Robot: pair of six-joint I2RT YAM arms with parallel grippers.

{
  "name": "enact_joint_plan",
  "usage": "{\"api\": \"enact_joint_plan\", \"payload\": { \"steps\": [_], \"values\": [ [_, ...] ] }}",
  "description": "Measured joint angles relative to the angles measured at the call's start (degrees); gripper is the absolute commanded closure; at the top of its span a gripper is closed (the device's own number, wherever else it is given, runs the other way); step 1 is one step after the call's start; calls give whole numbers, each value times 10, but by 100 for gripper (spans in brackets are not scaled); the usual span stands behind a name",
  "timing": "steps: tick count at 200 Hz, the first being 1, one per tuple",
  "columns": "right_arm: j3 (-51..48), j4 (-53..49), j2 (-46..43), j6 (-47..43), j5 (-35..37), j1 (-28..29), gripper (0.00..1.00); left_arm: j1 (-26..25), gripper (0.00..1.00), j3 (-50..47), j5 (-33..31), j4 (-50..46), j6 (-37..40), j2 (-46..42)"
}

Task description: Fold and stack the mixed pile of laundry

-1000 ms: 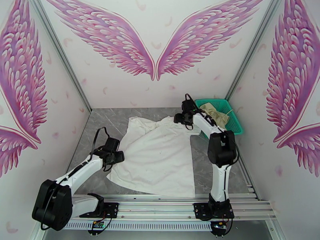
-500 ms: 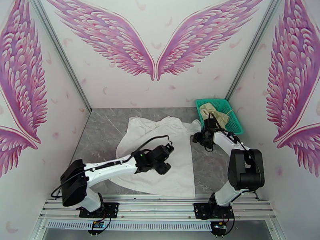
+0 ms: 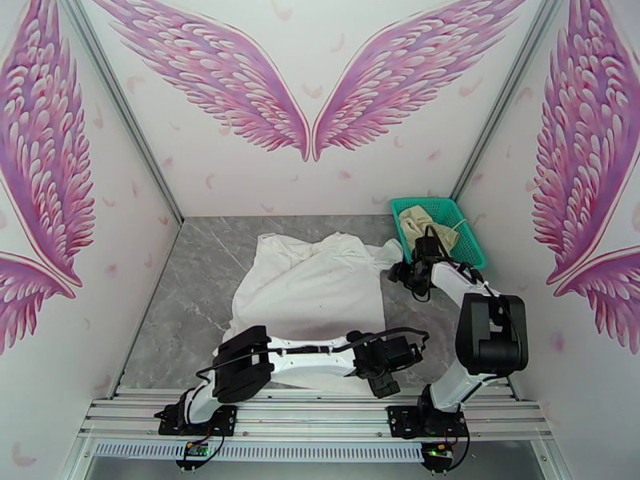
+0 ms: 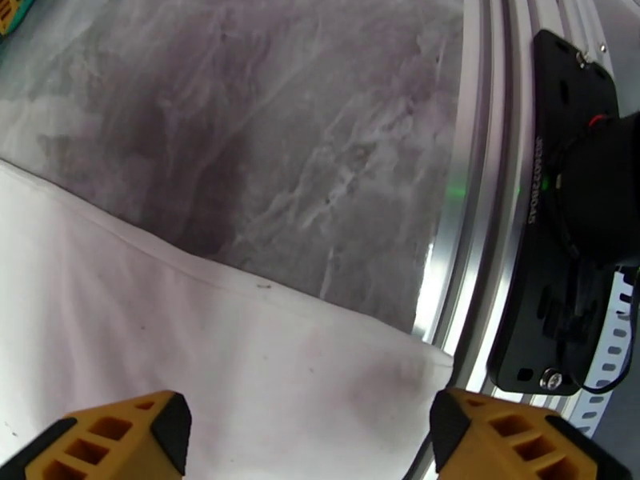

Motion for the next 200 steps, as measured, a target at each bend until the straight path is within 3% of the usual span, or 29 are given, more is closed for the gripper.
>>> {"api": "enact_joint_plan", "payload": {
  "steps": [22, 41, 67, 92, 153, 200],
  "values": [
    [0, 2, -2, 0, -1, -3, 27, 8, 32, 7, 3, -24, -21, 26],
    [0, 2, -3, 0, -4, -4, 27, 21, 48, 8, 15, -33, -43, 34],
    [0, 2, -3, 0, -7, -6, 28, 43, 84, 6, 28, -33, -66, 35],
    [-2, 8, -3, 5, -18, -7, 28, 57, 98, -29, 37, 2, -74, 16],
    [-5, 61, 39, 55, -58, 24, 22, 94, 100, -218, 31, 79, -79, -119],
    [10, 138, 82, 130, -37, 60, 22, 126, 100, -347, 10, 113, -77, -247]
  ]
}}
